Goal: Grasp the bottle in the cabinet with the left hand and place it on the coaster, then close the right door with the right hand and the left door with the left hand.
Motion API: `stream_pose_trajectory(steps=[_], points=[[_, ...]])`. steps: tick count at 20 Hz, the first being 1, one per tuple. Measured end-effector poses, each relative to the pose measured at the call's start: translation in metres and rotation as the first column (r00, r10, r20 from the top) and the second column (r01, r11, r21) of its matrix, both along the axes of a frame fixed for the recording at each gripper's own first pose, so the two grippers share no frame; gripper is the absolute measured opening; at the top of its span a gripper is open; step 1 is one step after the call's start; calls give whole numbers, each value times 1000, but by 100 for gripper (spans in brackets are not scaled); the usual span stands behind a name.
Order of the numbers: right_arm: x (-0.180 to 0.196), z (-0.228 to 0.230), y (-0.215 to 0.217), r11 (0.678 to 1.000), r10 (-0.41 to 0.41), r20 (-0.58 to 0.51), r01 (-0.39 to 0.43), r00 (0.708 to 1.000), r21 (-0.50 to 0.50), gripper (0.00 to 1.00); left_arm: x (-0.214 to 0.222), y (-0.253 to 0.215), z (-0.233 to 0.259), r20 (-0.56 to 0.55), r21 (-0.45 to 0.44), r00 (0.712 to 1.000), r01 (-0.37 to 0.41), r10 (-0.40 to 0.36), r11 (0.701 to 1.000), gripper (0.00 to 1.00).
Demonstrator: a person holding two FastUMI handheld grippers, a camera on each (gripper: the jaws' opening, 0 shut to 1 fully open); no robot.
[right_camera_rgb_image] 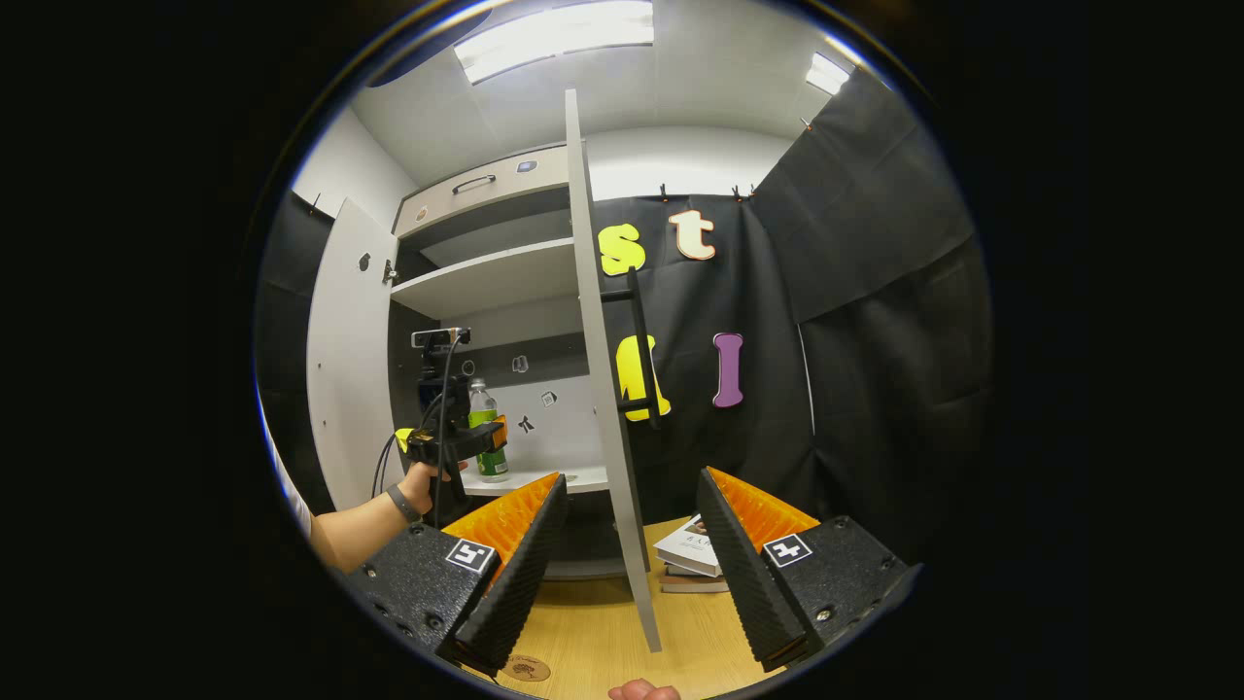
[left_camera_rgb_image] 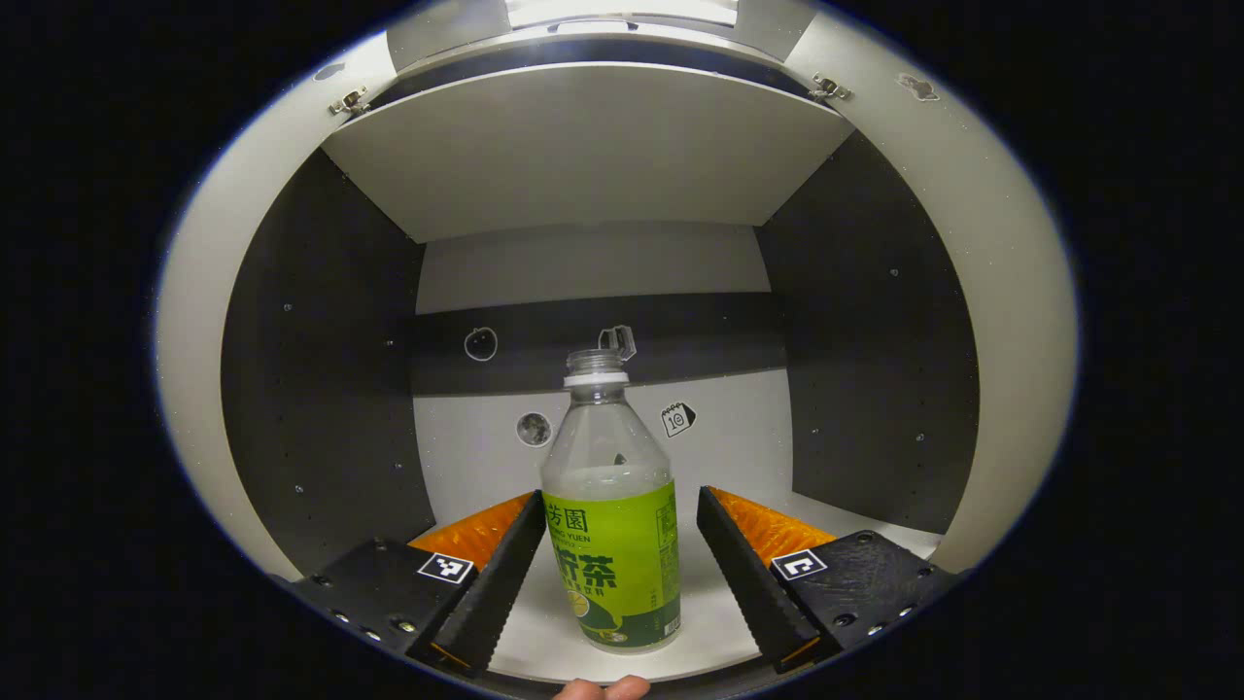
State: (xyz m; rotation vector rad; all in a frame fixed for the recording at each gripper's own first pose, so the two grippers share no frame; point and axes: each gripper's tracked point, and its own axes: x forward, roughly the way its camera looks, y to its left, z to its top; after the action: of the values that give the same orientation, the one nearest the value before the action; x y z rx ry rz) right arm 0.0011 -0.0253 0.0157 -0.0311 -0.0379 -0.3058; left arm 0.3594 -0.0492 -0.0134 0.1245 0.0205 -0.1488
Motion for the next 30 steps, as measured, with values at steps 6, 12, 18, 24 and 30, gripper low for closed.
stream_pose_trajectory(steps=[6,12,18,24,30], points=[[1,0,-6,1000,-18,-2,18,1000,-1,82,18,4,0,2,7,1000,-8,8,1000,95],[2,0,-7,1000,-10,-7,10,1000,4,82,13,2,9,1,-10,1000,-2,2,1000,76],[0,-1,-3,1000,24,-12,-24,1000,15,82,-23,4,36,27,-60,999,33,-31,998,77],[-8,0,11,996,89,-19,-89,996,9,82,-65,18,54,49,-50,999,24,-21,998,75],[-19,8,34,983,184,-2,-184,983,6,82,-124,26,46,-4,-134,999,44,-44,990,75]])
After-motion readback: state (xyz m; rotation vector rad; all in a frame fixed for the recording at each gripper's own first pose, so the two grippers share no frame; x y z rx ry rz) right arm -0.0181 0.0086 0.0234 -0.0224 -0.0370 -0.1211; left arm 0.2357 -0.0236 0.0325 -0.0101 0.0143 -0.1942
